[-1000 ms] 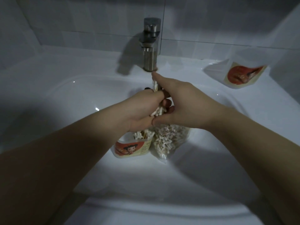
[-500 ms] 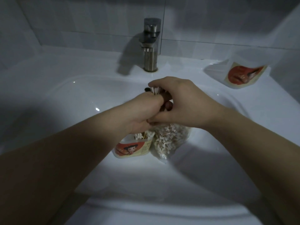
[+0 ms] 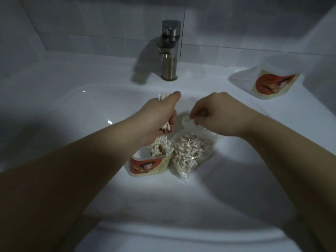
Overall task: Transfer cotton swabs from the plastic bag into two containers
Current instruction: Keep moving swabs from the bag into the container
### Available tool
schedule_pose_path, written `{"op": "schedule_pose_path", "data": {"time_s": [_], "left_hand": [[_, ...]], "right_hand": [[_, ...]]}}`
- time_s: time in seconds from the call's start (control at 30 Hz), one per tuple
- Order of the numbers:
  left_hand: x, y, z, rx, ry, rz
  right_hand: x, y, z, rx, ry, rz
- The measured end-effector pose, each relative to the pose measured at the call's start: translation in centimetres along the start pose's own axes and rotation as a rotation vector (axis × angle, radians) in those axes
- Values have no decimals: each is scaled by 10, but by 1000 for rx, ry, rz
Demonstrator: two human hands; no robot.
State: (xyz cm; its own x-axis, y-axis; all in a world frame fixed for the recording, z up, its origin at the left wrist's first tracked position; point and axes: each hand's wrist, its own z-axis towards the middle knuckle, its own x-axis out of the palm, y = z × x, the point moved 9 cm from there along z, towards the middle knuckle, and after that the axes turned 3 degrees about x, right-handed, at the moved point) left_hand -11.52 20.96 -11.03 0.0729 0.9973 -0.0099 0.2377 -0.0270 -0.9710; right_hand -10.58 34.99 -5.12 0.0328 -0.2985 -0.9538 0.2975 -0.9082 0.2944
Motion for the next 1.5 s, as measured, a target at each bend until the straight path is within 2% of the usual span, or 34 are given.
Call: {"op": "schedule_pose_path", "data": {"time_s": [0.1,0.17,0.23,0.37,0.53,0.7,0.8,0.9,1.03,1.33,1.5], "left_hand": [[-5,-11,1,156,-49,253],[-3,-18,-2,258,-28,403],[1,-16,-4,250,8,472],[2,-13,-3,240,19,581],[5,0,-4,118,101,512],[12,7,-5,26,169,351],[19,4,-6,33,210,274],[24,5,-8,48,247,259],[24,3,-8,61,227,273],[21,3,-7,76,208,349],[18,0,-7,96,183,343]], "right_hand": [[19,-4,1,19,123,-63],[19,-8,4,55,96,-55],[17,-12,6,78,66,-9],[26,-10,1,25,175,-78],[24,-4,2,-7,144,-150],[35,7,-6,-55,267,-103],[39,5,-8,-41,317,-71],[45,0,-6,-28,335,-149],[43,3,-2,-68,266,-245],[46,4,-5,-83,309,-276],[34,10,-2,-141,186,-285]]}}
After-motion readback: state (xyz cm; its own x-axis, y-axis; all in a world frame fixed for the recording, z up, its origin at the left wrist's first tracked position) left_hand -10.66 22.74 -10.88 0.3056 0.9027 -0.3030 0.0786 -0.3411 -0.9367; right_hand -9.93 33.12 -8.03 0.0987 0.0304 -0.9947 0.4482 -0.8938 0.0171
